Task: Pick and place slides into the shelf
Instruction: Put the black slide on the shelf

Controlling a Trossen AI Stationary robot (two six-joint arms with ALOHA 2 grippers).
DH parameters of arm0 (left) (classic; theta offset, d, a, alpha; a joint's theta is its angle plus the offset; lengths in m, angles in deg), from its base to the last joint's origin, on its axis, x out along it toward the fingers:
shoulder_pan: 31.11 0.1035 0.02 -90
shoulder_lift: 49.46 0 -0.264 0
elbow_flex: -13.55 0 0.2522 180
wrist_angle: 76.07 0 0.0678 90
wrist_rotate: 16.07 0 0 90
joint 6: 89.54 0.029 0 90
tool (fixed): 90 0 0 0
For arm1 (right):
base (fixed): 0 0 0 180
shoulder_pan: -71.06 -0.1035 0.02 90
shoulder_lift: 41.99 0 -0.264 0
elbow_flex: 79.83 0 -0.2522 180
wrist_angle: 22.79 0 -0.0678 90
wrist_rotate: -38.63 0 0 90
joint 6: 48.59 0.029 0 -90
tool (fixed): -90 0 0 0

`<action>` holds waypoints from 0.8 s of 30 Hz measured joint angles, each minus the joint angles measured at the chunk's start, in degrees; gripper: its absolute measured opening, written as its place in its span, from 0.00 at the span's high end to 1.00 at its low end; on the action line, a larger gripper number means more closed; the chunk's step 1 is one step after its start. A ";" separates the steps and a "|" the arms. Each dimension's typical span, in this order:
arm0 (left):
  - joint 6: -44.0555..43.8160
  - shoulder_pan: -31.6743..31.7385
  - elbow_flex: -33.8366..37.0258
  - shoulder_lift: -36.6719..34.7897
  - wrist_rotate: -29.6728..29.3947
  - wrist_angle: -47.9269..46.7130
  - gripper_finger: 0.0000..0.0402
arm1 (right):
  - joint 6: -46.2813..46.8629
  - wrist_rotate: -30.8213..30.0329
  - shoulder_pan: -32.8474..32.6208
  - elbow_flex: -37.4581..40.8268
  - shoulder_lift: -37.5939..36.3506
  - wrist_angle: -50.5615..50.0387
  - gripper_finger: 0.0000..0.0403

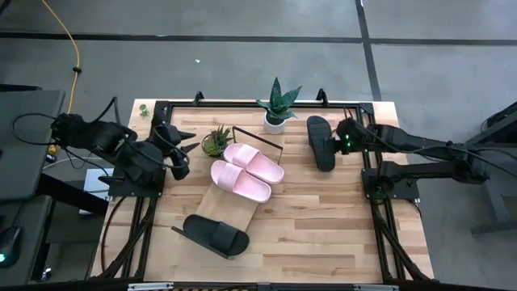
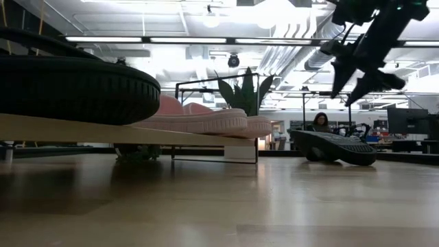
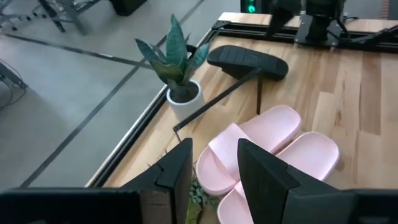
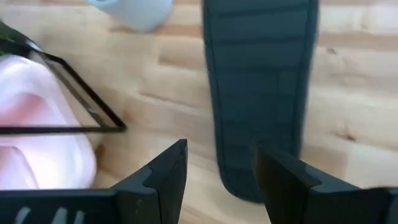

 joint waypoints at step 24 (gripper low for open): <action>-7.25 0.00 0.00 1.79 -0.01 0.00 0.71 | -16.95 14.31 20.96 0.00 9.32 9.59 0.58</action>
